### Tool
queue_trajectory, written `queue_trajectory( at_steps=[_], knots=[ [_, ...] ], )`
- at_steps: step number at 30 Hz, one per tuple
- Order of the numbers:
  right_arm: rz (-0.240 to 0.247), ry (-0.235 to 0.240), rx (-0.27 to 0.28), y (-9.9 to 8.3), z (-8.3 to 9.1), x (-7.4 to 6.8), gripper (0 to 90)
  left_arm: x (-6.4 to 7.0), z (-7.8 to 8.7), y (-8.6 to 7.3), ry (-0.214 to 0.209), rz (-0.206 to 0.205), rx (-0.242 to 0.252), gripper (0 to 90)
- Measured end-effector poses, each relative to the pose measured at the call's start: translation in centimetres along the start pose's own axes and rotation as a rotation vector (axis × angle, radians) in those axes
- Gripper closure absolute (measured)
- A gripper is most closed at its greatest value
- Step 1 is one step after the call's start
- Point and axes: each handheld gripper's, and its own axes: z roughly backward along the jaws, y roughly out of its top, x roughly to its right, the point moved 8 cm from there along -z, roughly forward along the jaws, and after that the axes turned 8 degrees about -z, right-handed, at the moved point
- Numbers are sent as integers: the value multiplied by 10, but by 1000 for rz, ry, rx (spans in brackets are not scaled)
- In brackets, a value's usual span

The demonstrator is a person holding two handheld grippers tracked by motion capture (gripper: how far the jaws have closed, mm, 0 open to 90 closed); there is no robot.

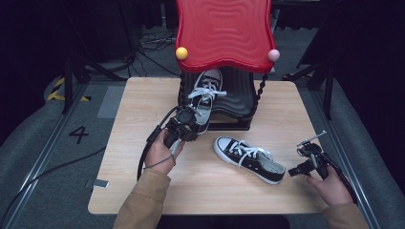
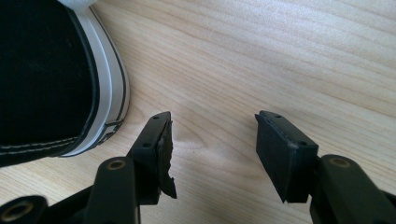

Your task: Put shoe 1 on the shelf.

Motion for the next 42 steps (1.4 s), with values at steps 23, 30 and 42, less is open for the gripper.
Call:
queue_trajectory(
  at_steps=[23, 30, 42],
  knots=[
    [-9, 8, -4, -3, -1, 3, 459, 12, -39, 60, -73, 44, 121, 899],
    [-9, 6, -13, -4, -4, 5, 458, -5, -38, 75, -69, 149, 198, 900],
    [-7, 3, -10, -3, -4, 5, 458, -6, -50, 100, -45, 155, 181, 899]
  ],
)
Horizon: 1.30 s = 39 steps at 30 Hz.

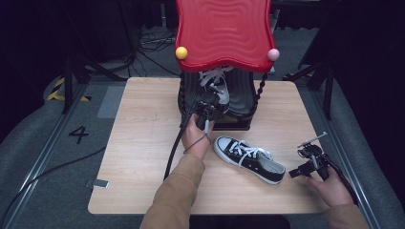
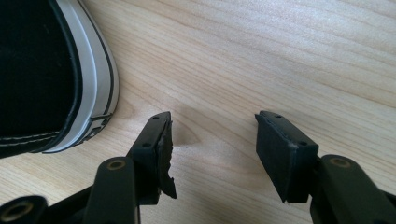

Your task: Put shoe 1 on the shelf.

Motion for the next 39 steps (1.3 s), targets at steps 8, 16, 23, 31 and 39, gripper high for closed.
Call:
queue_trajectory(
  at_steps=[8, 16, 23, 31, 39],
  knots=[
    [-4, 4, 3, -1, 1, 2, 458, -2, 2, 2, 66, -13, -21, 900],
    [-10, 2, 1, -3, 2, 2, 457, -15, 17, -5, 121, 0, -31, 900],
    [-21, 1, 3, -5, 2, 6, 455, -25, 26, -10, 129, 39, -26, 899],
    [-20, 2, 10, -5, 4, 6, 456, -29, 30, -13, 165, 12, -44, 899],
    [-16, 3, 9, -5, 3, 5, 456, -49, 34, -25, 194, 80, -64, 899]
  ],
)
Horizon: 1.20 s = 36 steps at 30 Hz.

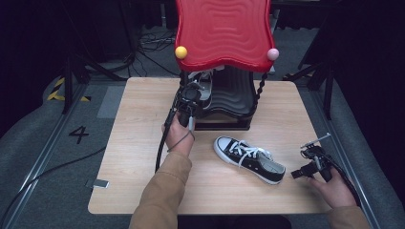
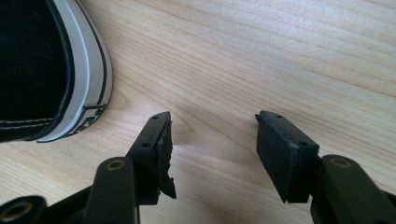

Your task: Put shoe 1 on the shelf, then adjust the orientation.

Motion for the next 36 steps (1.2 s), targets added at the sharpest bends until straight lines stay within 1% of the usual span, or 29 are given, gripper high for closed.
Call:
queue_trajectory(
  at_steps=[1, 3, 4, 5, 6, 7, 8, 9, 10, 12, 14, 15, 16, 19, 20, 22, 25, 27, 29, 30, 31, 33, 34, 35, 36],
  knots=[
    [-2, 1, -9, 0, -1, -1, 453, 4, -3, 2, 3, -15, 0, 899],
    [7, 0, -10, 1, -1, -3, 454, 9, -8, 7, 47, -38, -5, 899],
    [10, -2, -7, 1, -1, -4, 455, 12, -11, 10, 54, -56, -9, 898],
    [11, -4, -6, 1, 0, -4, 454, 14, -12, 12, 45, -54, -5, 898],
    [13, -3, -6, 1, 0, -4, 454, 14, -12, 12, 45, -54, -5, 898],
    [14, -3, -1, 2, 0, -4, 454, 15, -13, 15, 30, -56, 4, 898],
    [8, -1, -1, 2, 0, -3, 454, 17, -14, 18, 22, -57, 1, 898],
    [8, -1, -1, 2, 0, -3, 454, 17, -14, 18, 22, -57, 1, 898],
    [8, 0, -4, 1, 1, -3, 454, 18, -14, 19, 6, -51, 10, 898],
    [8, 2, -2, 1, 1, -2, 455, 17, -14, 19, -3, -47, 13, 898],
    [7, 4, 1, 2, 2, -1, 454, 18, -13, 16, -30, -44, 11, 883],
    [6, 4, 4, 2, 3, -2, 454, 17, -11, 15, -27, -51, 8, 823],
    [9, 4, 8, 2, 3, -2, 454, 17, -9, 14, -8, -55, 14, 780],
    [14, 0, 7, 2, 4, -3, 454, 18, -3, 11, -20, -71, 3, 757],
    [17, -1, 9, 3, 5, -5, 455, 19, -1, 10, -24, -73, 4, 725],
    [24, -5, 14, 3, 6, -6, 460, 21, 5, 7, -21, -87, 1, 692],
    [35, -10, 25, 5, 9, -6, 506, 25, 16, -2, -57, -117, -12, 630],
    [74, -13, 30, 5, 10, -7, 522, 27, 21, -9, -71, -120, -27, 601],
    [121, -22, 38, 5, 11, -7, 546, 29, 26, -16, -87, -111, -27, 550],
    [128, -28, 42, 5, 12, -7, 549, 29, 28, -21, -86, -105, -34, 517],
    [133, -32, 50, 6, 14, -8, 550, 29, 31, -26, -88, -102, -41, 461],
    [135, -27, 65, 7, 17, -11, 535, 29, 34, -33, -85, -87, -55, 369],
    [130, -21, 67, 7, 19, -13, 532, 27, 34, -40, -69, -60, -78, 319],
    [136, -15, 75, 8, 20, -15, 531, 26, 35, -45, -69, -41, -102, 231],
    [137, -13, 81, 9, 22, -17, 528, 25, 35, -50, -75, -34, -109, 178]
  ],
)
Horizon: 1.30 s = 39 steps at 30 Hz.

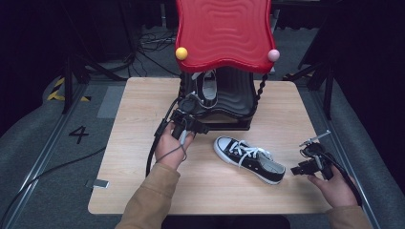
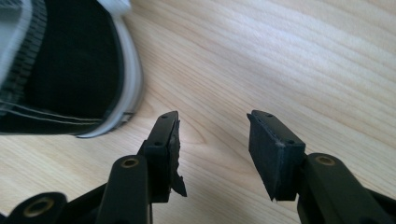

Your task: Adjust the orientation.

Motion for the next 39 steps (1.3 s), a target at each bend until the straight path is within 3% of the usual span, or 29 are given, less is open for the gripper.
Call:
queue_trajectory(
  at_steps=[3, 5, 6, 9, 11, 13, 14, 15, 17, 21, 27, 30, 36, 39],
  knots=[
    [-1, 8, 5, 2, 3, -4, 509, -1, 0, -14, -12, 6, -37, 204],
    [6, 13, 12, 3, 4, -6, 502, -3, 1, -25, 7, 16, -72, 156],
    [6, 15, 14, 4, 4, -6, 500, -4, 1, -31, 15, 8, -81, 174],
    [15, 16, 23, 6, 6, -9, 501, -7, 2, -48, 21, 39, -118, 158],
    [15, 20, 33, 8, 10, -11, 503, -8, 1, -58, 21, 46, -168, 164],
    [12, 27, 49, 11, 14, -13, 502, -8, -1, -69, 21, 32, -220, 165],
    [14, 31, 55, 12, 16, -14, 503, -8, -1, -69, 21, 32, -220, 166],
    [16, 37, 63, 14, 19, -16, 505, -9, -2, -74, 49, 29, -246, 171],
    [21, 42, 69, 15, 21, -18, 506, -11, -2, -81, 65, 19, -280, 172],
    [39, 75, 99, 21, 31, -29, 508, -15, 1, -90, 70, 52, -283, 169],
    [98, 81, 128, 30, 37, -47, 506, -19, 0, -102, 55, 48, -320, 168],
    [111, 117, 145, 35, 41, -58, 509, -20, 1, -109, 58, 38, -338, 175],
    [181, 171, 143, 42, 41, -83, 518, -25, 4, -121, 59, 52, -362, 173],
    [220, 199, 116, 45, 35, -96, 520, -28, 6, -126, 66, 63, -365, 173]
  ],
)
